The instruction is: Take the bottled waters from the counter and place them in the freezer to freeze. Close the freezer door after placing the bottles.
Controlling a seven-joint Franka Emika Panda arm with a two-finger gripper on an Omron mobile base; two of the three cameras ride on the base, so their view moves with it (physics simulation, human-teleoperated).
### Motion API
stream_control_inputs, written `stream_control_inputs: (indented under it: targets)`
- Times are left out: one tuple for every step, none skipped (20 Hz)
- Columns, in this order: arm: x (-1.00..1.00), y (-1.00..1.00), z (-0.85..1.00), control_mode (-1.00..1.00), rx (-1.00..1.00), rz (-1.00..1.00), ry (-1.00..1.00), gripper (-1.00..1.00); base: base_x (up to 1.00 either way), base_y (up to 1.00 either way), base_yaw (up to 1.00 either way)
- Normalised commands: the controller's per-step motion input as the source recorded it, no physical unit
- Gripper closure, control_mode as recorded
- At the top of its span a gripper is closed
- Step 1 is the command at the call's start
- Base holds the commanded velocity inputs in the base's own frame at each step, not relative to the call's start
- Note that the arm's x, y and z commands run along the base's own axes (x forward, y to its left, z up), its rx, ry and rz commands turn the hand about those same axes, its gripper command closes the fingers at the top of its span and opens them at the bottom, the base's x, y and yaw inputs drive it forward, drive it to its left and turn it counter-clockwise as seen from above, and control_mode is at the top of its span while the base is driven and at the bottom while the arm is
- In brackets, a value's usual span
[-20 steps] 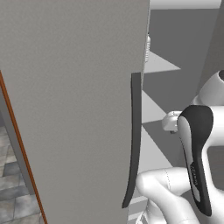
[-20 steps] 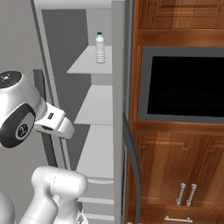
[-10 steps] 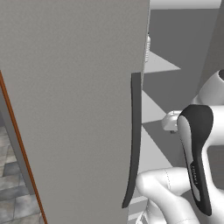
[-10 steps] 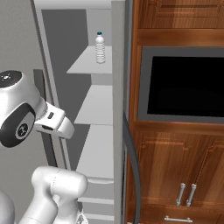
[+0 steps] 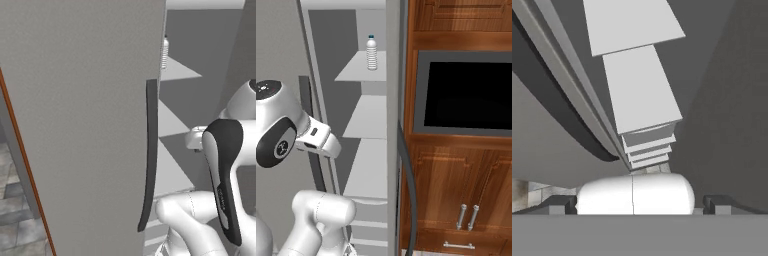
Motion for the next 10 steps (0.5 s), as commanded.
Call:
stream_control_inputs:
  targets:
    - [0.00,0.00,0.00,1.00,0.00,0.00,0.00,-1.00,-0.51,0.07,0.00]
    - [0.00,0.00,0.00,1.00,0.00,0.00,0.00,-1.00,-0.46,0.08,0.00]
    - [0.00,0.00,0.00,1.00,0.00,0.00,0.00,-1.00,-0.46,0.07,0.00]
    - [0.00,0.00,0.00,1.00,0.00,0.00,0.00,-1.00,-0.59,0.01,0.00]
    - [0.00,0.00,0.00,1.00,0.00,0.00,0.00,-1.00,-0.52,0.04,0.00]
    - [0.00,0.00,0.00,1.00,0.00,0.00,0.00,-1.00,-0.41,0.08,0.00]
    - [0.00,0.00,0.00,1.00,0.00,0.00,0.00,-1.00,-0.23,0.12,0.00]
    - [0.00,0.00,0.00,1.00,0.00,0.00,0.00,-1.00,-0.19,0.15,0.00]
    - [0.00,0.00,0.00,1.00,0.00,0.00,0.00,-1.00,-0.20,0.34,0.01]
    - [0.00,0.00,0.00,1.00,0.00,0.00,0.00,-1.00,-0.16,0.46,0.05]
